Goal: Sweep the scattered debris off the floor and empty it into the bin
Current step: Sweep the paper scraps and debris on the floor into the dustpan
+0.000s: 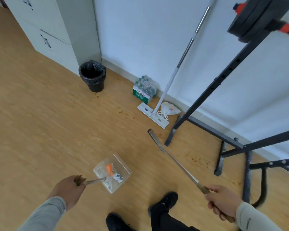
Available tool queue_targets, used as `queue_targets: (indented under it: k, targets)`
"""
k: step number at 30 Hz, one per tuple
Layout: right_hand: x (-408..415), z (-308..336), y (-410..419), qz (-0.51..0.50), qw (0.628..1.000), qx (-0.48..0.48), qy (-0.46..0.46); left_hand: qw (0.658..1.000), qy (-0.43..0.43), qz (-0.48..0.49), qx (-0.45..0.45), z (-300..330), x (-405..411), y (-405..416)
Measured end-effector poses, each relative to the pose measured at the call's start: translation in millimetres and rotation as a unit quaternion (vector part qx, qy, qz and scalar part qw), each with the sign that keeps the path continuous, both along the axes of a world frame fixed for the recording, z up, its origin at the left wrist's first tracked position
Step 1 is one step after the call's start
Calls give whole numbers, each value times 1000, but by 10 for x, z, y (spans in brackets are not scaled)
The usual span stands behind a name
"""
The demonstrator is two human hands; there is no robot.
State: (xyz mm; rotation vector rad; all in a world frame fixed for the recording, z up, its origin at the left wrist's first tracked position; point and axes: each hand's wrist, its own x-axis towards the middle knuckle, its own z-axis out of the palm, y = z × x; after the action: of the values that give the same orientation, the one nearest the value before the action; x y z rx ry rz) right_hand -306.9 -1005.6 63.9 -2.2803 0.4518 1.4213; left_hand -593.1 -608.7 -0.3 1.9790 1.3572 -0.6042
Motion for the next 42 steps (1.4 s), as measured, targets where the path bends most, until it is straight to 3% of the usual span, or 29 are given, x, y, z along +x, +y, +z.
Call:
queue_targets:
  k: [6, 12, 18, 23, 26, 30, 34, 37, 42]
  targets:
    - [222, -278, -442, -115, 993, -18, -35, 999, -32, -30, 15, -28, 728, -134]
    - [930, -692, -690, -147, 984, -47, -85, 998, -29, -52, 11, -105, 1445, -225]
    - [1949, -1276, -538, -79, 988, -87, -104, 998, -35, -39, 17, -96, 2014, -264]
    - [2008, -1484, -276, 84, 983, -147, -78, 997, -32, -54, 35, -90, 2353, -229]
    - [1631, -1428, -240, 202, 960, -188, -43, 996, -21, -83, 32, -92, 2448, -156]
    - [1004, -1169, -217, 239, 957, -163, -7, 990, -22, -132, 35, -28, 2406, 14]
    - [476, -799, -241, 195, 972, -127, 39, 985, -33, -166, 30, 22, 2237, 336]
    - [353, -427, -258, 87, 990, -79, 75, 985, -42, -164, 28, 70, 2055, 615]
    - [364, 188, 12, -3, 1000, -25, 14, 986, -56, -153, 30, 112, 1780, 1005]
